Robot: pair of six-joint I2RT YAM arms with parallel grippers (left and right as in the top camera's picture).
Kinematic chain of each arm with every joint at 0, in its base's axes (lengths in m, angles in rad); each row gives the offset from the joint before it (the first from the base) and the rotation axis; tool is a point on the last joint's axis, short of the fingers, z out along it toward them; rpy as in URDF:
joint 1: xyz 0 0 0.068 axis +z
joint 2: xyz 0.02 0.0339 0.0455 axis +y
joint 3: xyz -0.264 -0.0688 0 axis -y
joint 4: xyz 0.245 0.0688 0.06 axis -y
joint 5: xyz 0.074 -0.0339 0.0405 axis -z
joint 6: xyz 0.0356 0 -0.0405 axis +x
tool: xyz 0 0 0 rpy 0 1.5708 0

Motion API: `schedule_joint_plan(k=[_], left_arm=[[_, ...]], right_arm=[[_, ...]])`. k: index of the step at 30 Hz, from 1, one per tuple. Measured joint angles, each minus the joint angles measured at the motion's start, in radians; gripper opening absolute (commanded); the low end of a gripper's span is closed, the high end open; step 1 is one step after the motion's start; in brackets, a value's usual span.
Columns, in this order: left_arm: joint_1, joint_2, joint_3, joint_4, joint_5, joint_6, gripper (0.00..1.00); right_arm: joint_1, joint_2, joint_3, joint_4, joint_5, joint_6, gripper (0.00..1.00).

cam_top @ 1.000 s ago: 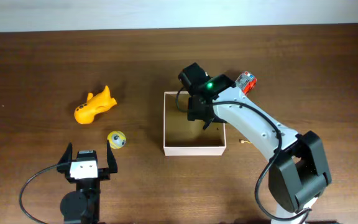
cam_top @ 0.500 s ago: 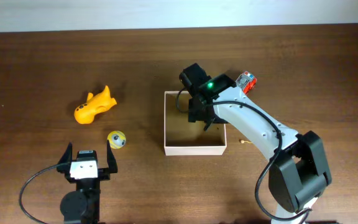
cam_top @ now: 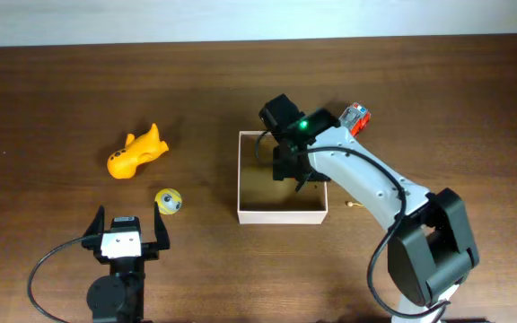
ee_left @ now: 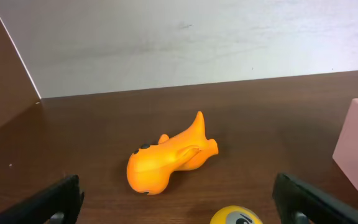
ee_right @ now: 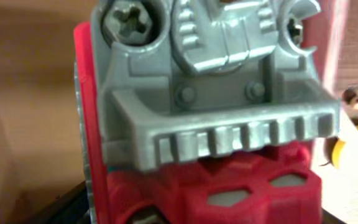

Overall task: Pack container
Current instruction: 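Lower the truck into the box and open the right gripper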

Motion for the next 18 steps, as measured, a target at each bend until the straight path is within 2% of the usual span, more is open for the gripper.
schedule_joint_plan(k=[13, 18], left_arm=[[0.000, 0.000, 0.000, 0.000, 0.000, 0.000, 0.99], [0.000, 0.000, 0.000, 0.000, 0.000, 0.000, 0.99]], right_arm=[[0.000, 0.001, -0.123, 0.132, -0.004, -0.001, 0.71], [0.000, 0.003, -0.130, 0.140, -0.004, -0.002, 0.78]])
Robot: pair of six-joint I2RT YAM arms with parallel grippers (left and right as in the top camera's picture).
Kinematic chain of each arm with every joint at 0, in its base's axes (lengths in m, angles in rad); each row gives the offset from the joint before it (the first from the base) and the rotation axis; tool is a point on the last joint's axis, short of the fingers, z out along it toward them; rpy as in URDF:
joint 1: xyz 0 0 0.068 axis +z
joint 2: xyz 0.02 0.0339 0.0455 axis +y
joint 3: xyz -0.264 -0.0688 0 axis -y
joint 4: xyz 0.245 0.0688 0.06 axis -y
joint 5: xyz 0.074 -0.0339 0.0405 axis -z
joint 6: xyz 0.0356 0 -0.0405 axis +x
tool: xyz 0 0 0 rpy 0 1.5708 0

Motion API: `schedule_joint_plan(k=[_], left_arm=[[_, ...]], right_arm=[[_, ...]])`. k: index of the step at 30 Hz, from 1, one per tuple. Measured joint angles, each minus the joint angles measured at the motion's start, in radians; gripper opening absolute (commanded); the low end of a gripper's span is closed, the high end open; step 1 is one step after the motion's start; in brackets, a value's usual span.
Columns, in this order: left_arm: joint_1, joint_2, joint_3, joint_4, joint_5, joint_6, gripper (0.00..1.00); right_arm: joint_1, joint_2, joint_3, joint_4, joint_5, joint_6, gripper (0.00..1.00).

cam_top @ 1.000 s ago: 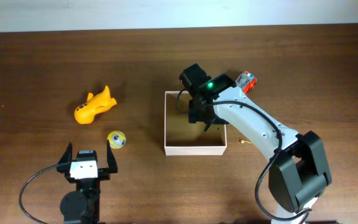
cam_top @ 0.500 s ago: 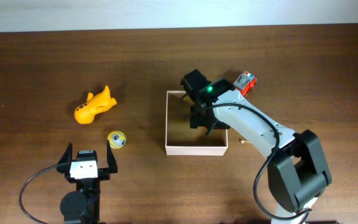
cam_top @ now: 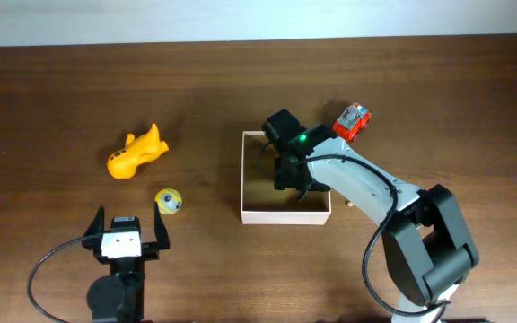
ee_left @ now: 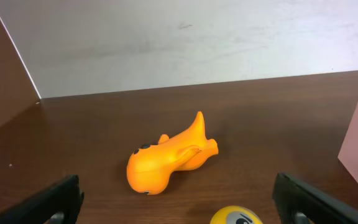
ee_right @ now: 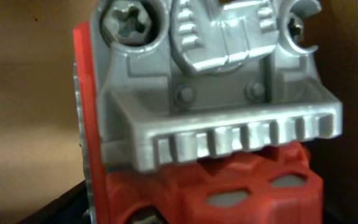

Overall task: Pack container
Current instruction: 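Lower the truck into the box and open the right gripper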

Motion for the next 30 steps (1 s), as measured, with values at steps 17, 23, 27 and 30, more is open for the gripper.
schedule_joint_plan(k=[17, 23, 27, 30], left_arm=[[0.000, 0.000, 0.000, 0.000, 0.000, 0.000, 0.99], [0.000, 0.000, 0.000, 0.000, 0.000, 0.000, 0.99], [0.000, 0.000, 0.000, 0.000, 0.000, 0.000, 0.99], [0.000, 0.000, 0.000, 0.000, 0.000, 0.000, 0.99]], right_arm=[[0.000, 0.002, 0.001, 0.059, -0.023, -0.003, 0.75], [0.000, 0.010, 0.067, 0.037, -0.054, -0.013, 0.73], [0.000, 0.010, 0.168, -0.017, -0.057, -0.048, 0.73], [0.000, 0.010, 0.236, -0.072, -0.050, -0.072, 0.73]])
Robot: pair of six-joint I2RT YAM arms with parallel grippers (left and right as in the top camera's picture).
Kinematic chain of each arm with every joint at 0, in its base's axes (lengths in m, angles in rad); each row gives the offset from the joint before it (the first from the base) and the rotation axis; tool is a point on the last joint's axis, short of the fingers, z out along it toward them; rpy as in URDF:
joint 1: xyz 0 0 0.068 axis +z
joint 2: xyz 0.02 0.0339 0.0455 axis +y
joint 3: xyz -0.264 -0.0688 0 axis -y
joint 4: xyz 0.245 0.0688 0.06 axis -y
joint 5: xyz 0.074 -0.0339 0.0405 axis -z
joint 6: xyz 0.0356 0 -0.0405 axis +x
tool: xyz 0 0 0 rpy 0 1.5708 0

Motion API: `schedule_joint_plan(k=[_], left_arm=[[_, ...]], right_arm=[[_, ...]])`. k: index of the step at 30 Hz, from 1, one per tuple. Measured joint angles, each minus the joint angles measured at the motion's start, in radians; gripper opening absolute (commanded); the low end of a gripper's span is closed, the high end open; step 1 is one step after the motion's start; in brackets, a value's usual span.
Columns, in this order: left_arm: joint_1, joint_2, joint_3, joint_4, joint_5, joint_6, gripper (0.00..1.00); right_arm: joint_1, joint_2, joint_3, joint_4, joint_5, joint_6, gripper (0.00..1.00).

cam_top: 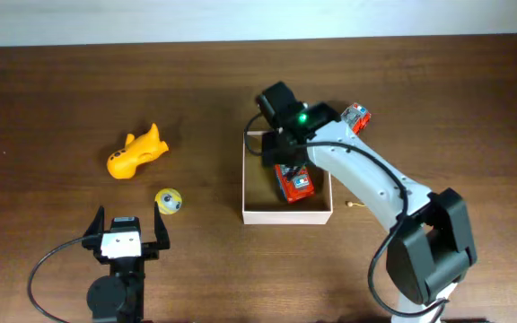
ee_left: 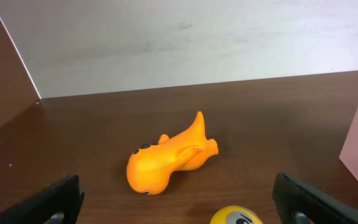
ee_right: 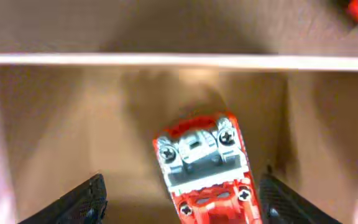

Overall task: Pack container
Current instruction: 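Lower the truck into the box and open the right gripper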

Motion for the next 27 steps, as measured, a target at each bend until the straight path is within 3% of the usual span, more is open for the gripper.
schedule_joint_plan(k=[9, 27], left_arm=[[0.000, 0.000, 0.000, 0.000, 0.000, 0.000, 0.99], [0.000, 0.000, 0.000, 0.000, 0.000, 0.000, 0.99]], right_arm=[[0.000, 0.000, 0.099, -0.124, -0.037, -0.050, 0.53], [0.124, 0.000, 0.064, -0.148, -0.146, -0.052, 0.53]])
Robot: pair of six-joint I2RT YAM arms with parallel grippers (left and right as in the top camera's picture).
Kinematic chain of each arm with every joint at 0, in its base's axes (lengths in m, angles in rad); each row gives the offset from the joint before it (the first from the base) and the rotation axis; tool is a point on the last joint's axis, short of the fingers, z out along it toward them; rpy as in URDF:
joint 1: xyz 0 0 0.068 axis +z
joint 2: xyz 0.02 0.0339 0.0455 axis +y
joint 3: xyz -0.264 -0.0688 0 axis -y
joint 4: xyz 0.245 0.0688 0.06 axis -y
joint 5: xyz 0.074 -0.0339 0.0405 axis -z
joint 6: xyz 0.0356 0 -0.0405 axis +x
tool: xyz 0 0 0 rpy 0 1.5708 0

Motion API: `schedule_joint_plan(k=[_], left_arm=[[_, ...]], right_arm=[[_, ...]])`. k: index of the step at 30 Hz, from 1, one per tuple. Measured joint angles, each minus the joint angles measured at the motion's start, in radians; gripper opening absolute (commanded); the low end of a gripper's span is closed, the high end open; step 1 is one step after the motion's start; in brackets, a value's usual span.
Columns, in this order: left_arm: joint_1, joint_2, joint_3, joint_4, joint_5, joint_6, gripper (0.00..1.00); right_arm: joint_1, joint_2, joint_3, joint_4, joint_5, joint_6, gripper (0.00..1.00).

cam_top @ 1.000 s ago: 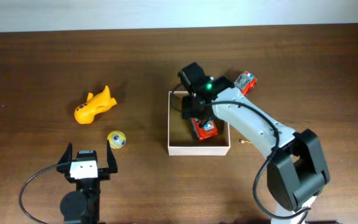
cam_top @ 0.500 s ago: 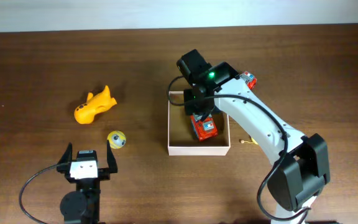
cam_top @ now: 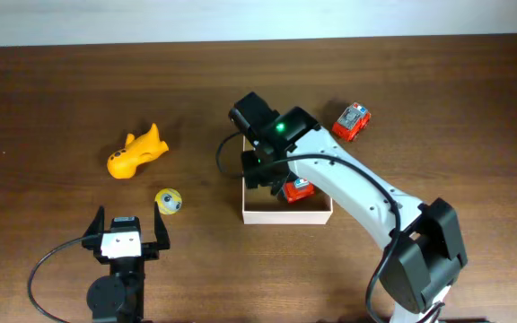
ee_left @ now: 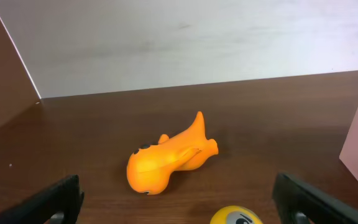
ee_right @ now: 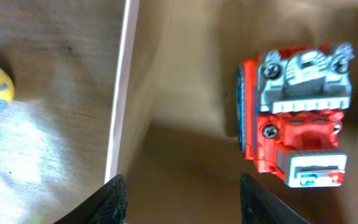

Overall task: Pack container
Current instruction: 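Lower the truck into the box and open the right gripper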

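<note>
A red toy truck (cam_top: 298,190) (ee_right: 294,134) lies on its back inside the open white box (cam_top: 287,215), whose left wall (ee_right: 122,93) crosses the right wrist view. My right gripper (cam_top: 257,170) (ee_right: 182,199) hangs open and empty above that wall. A second red truck (cam_top: 352,121) sits on the table behind the box to the right. An orange animal toy (cam_top: 136,152) (ee_left: 169,158) and a yellow ball (cam_top: 169,201) (ee_left: 235,216) lie to the left. My left gripper (cam_top: 126,235) (ee_left: 179,202) rests open just short of the ball.
The dark wooden table (cam_top: 438,108) carries everything. A pale wall (ee_left: 197,37) rises behind it in the left wrist view. A tiny light speck (cam_top: 355,205) lies right of the box.
My right gripper has moved left, from over the box's back part to above its left wall. The red truck stays lying in the box. The left arm is unchanged.
At first my right gripper was down in the box, shut on the red truck, and still held it a moment later with the box shifted slightly. Then the truck lay loose in the box below open jaws. Now the gripper is over the left wall.
</note>
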Motion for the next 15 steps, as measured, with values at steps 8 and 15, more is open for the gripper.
schedule_joint_plan(k=[8, 15], left_arm=[[0.000, 0.000, 0.000, 0.000, 0.000, 0.000, 0.99], [0.000, 0.000, 0.000, 0.000, 0.000, 0.000, 0.99]], right_arm=[[-0.002, 0.000, -0.146, 0.081, -0.002, -0.002, 0.53], [-0.029, 0.000, -0.220, 0.137, -0.004, -0.002, 0.53]])
